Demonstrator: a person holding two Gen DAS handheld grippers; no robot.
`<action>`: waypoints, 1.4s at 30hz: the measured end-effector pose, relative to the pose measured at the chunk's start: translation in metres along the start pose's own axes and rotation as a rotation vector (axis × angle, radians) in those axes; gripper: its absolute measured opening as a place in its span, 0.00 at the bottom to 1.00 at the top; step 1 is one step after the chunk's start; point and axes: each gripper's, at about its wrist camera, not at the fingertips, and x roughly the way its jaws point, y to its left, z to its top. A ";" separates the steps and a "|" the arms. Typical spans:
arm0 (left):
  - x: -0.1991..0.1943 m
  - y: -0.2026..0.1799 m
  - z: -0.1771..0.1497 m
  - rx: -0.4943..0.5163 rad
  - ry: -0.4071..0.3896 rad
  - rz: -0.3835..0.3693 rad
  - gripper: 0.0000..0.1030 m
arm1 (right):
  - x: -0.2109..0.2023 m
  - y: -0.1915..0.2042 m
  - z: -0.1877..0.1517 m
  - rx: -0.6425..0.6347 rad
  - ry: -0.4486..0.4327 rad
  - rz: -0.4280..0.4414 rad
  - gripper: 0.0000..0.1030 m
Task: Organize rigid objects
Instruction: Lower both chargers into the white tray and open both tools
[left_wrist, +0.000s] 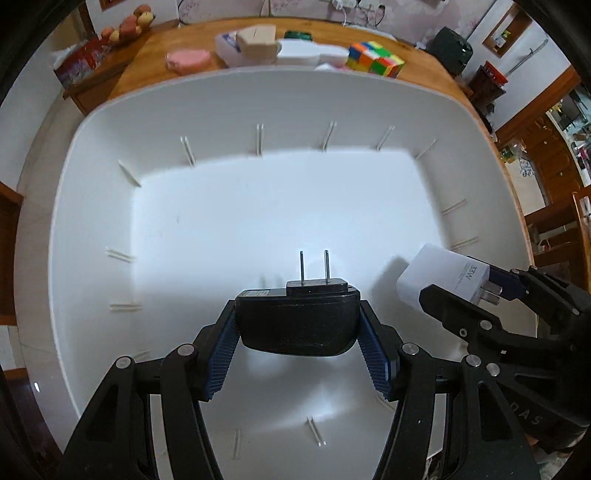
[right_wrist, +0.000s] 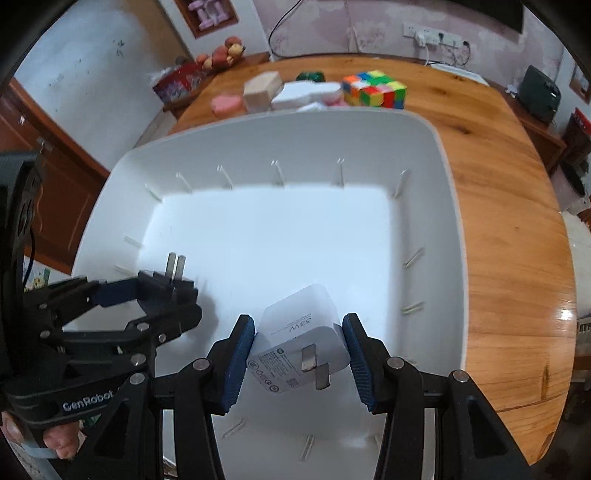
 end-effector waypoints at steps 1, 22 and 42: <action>0.002 0.001 -0.001 -0.004 0.009 -0.002 0.63 | 0.002 0.000 -0.001 -0.001 0.006 -0.005 0.49; 0.018 -0.012 -0.010 0.007 0.074 0.072 0.63 | 0.020 0.012 -0.001 -0.058 0.047 -0.084 0.48; 0.015 -0.015 -0.019 -0.048 0.132 0.090 0.84 | 0.000 0.022 -0.011 -0.118 0.018 -0.153 0.73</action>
